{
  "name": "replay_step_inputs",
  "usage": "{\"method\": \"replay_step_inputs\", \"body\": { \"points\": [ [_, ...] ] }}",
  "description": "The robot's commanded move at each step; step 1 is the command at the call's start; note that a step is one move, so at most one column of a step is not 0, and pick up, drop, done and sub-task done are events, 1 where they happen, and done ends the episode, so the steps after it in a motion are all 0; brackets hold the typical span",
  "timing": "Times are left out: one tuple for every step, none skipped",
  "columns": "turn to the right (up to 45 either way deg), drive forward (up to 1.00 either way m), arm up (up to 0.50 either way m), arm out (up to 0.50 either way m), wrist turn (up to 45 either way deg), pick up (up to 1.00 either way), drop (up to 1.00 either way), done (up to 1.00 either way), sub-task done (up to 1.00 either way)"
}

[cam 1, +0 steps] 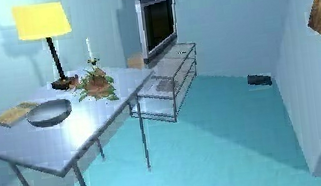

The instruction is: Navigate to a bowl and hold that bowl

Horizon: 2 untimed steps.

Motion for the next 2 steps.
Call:
{"method": "replay_step_inputs", "body": {
  "points": [
    [-45.0, 0.00, 0.00, 0.00, 0.0, 0.00, 0.00, 0.00, 0.00],
    [-45.0, 0.00, 0.00, 0.00, 0.0, 0.00, 0.00, 0.00, 0.00]
  ]
}}
